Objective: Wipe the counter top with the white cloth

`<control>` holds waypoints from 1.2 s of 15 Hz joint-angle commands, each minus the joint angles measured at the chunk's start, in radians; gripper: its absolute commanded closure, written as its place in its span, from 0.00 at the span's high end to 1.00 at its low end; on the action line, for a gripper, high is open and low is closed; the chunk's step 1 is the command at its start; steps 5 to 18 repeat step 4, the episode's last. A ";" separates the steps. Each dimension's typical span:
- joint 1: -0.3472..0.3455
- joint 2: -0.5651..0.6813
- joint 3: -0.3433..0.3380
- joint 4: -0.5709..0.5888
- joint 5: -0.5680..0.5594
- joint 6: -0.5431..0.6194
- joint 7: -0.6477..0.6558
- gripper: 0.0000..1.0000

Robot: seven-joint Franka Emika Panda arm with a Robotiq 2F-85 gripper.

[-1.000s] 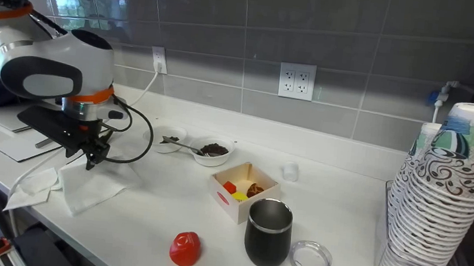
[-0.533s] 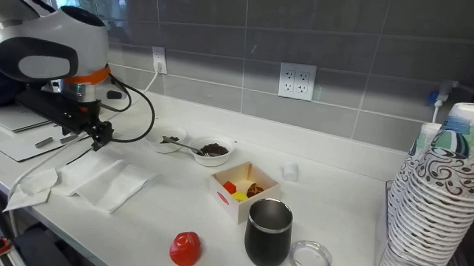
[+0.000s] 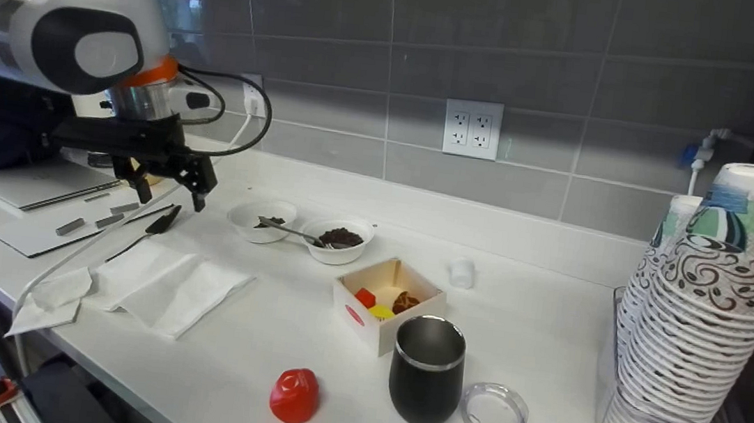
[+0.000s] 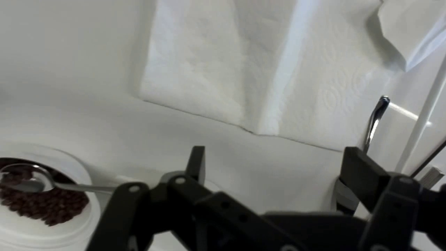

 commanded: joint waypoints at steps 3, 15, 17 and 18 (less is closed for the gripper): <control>-0.066 -0.253 0.001 -0.014 -0.050 -0.226 0.015 1.00; -0.067 -0.276 -0.002 -0.012 -0.045 -0.254 0.008 1.00; -0.067 -0.276 -0.002 -0.012 -0.045 -0.254 0.008 1.00; -0.067 -0.276 -0.002 -0.012 -0.045 -0.254 0.008 1.00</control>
